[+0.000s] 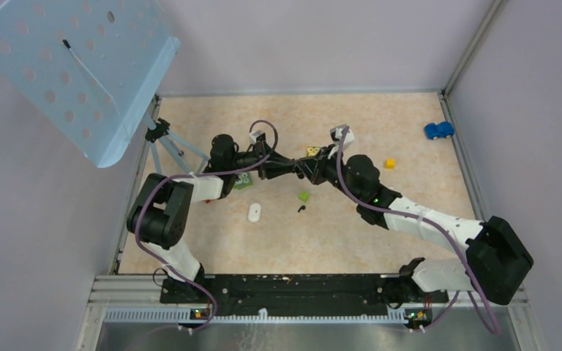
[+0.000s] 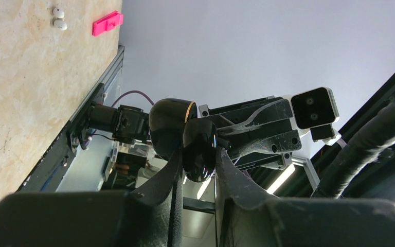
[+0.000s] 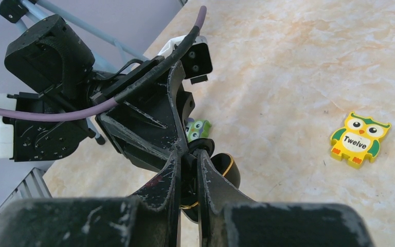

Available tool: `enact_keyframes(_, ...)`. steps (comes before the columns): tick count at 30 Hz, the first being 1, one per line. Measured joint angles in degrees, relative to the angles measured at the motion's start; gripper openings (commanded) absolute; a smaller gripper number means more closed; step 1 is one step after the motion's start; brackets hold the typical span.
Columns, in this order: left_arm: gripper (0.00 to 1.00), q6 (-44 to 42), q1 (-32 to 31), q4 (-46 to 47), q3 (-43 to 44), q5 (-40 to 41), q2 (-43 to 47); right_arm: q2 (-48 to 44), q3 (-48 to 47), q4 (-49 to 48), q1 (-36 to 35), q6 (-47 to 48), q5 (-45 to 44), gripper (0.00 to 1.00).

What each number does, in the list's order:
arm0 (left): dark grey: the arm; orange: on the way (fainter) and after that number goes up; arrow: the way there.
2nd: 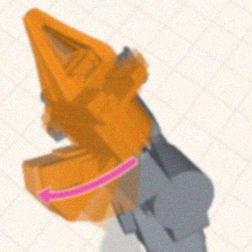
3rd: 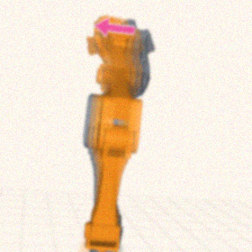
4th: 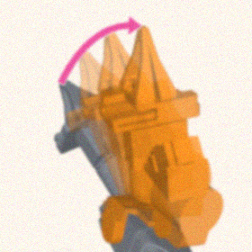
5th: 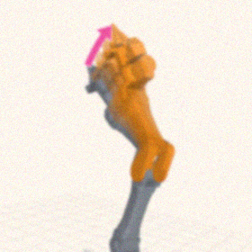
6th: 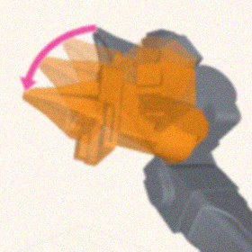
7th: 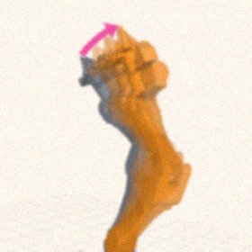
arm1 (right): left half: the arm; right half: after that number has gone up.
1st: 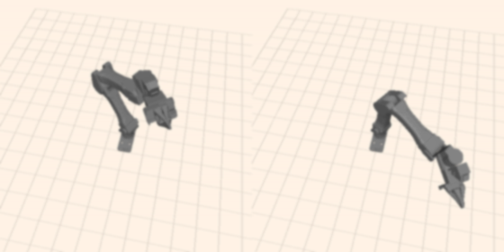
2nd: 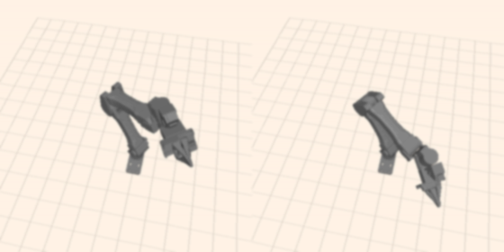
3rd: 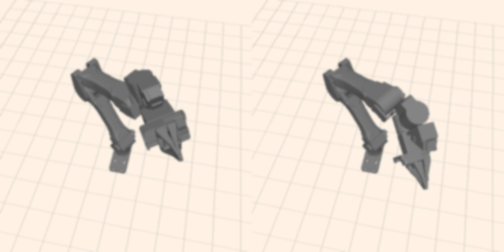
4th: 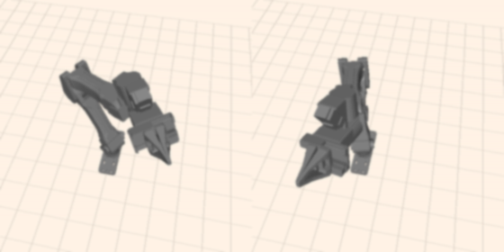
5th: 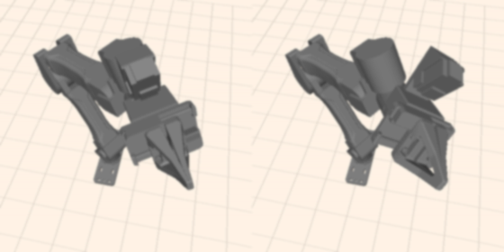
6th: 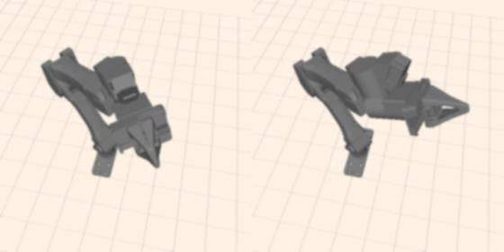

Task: Insert the wireless bluetooth earbuds into the charging case
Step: Insert the left earbud into the left side groove of the charging case.

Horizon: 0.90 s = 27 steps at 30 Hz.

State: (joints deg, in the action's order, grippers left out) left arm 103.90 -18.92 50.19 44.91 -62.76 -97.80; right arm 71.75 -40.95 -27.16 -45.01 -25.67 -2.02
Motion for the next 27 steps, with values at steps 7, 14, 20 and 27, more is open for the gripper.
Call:
enact_keyframes(7, 0.00, 1.31, 0.00, 1.29, -0.94, 0.04, -0.24, -0.02, 0.87, -0.85, -0.55, -0.11, -0.55, 0.00)
enact_keyframes(14, 0.00, 1.84, -0.02, 2.54, -1.20, -0.33, -0.39, -0.87, 1.97, -1.66, -1.11, -0.04, -1.16, 0.00)
enact_keyframes(20, 0.00, 2.36, -0.24, 3.10, -1.20, -1.18, -1.11, -1.90, 2.80, -1.36, -1.70, 0.20, -1.46, 0.00)
enact_keyframes(27, 0.00, 2.58, -0.33, 3.48, -1.20, -1.16, -1.22, -3.52, 3.15, 0.04, -2.84, 0.85, -1.18, 0.00)
